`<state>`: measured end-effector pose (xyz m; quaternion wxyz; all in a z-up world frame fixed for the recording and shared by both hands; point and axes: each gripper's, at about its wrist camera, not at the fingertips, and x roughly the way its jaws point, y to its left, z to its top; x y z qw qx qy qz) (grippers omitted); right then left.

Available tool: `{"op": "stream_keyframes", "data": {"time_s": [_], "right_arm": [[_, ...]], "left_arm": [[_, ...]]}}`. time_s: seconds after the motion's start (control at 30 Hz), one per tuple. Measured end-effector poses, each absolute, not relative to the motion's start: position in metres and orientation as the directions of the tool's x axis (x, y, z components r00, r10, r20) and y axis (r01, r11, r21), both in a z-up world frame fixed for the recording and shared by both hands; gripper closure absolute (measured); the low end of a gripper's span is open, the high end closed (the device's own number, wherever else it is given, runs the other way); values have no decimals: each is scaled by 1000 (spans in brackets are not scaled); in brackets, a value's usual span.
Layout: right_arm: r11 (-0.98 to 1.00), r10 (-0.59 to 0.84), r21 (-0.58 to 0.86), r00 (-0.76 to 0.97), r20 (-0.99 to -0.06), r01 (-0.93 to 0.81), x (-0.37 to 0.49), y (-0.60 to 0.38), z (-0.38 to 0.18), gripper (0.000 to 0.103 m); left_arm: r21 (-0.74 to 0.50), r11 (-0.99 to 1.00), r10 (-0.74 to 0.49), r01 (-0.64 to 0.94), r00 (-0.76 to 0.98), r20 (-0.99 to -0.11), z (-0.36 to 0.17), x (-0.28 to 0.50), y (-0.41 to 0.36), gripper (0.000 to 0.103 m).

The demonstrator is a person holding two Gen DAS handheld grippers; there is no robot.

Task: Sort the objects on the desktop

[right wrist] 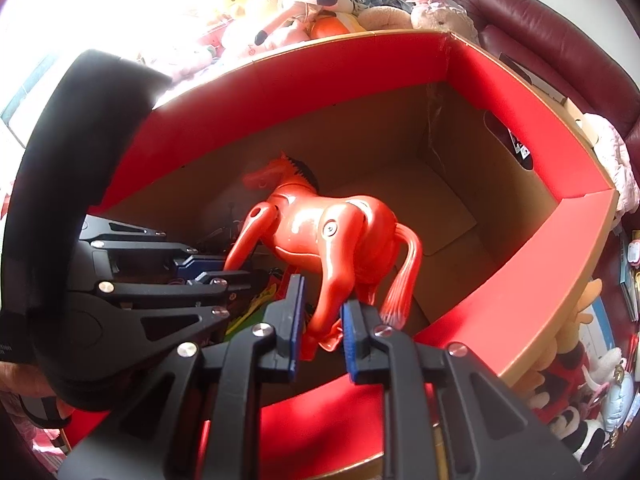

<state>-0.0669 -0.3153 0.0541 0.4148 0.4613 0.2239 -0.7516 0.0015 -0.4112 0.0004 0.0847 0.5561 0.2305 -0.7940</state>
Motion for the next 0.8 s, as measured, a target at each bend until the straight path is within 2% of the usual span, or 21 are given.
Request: {"op": "stream_keyframes", "data": {"time_s": [0.17, 0.23, 0.3, 0.37, 0.43, 0.47, 0.67, 0.8], "right_arm": [[-571, -416, 37, -250, -874, 820, -69, -313, 56, 72], [-568, -417, 19, -269, -868, 823, -68, -314, 58, 63], [-565, -418, 2, -283, -863, 825, -67, -314, 60, 55], [-561, -423, 3, -283, -861, 828, -65, -312, 62, 54], [-557, -428, 4, -282, -859, 831, -63, -310, 63, 52], [-555, -430, 5, -282, -858, 832, -62, -310, 63, 51], [-534, -439, 14, -263, -859, 845, -50, -305, 65, 50], [-497, -445, 20, -235, -864, 867, -38, -306, 62, 44]], "left_arm": [[-297, -865, 133, 405, -385, -913, 7, 8, -412, 94], [-307, -857, 138, 414, -390, -910, 9, 11, -413, 94], [-313, -848, 139, 428, -390, -910, 9, 15, -415, 89], [-310, -839, 132, 447, -384, -914, 11, 21, -417, 60], [-304, -833, 123, 462, -382, -916, 14, 29, -421, 42], [-304, -832, 118, 465, -386, -915, 17, 34, -423, 40], [-195, -853, -6, 485, -381, -924, 37, 67, -425, 39], [-111, -866, -78, 487, -350, -934, 39, 78, -416, 39]]}}
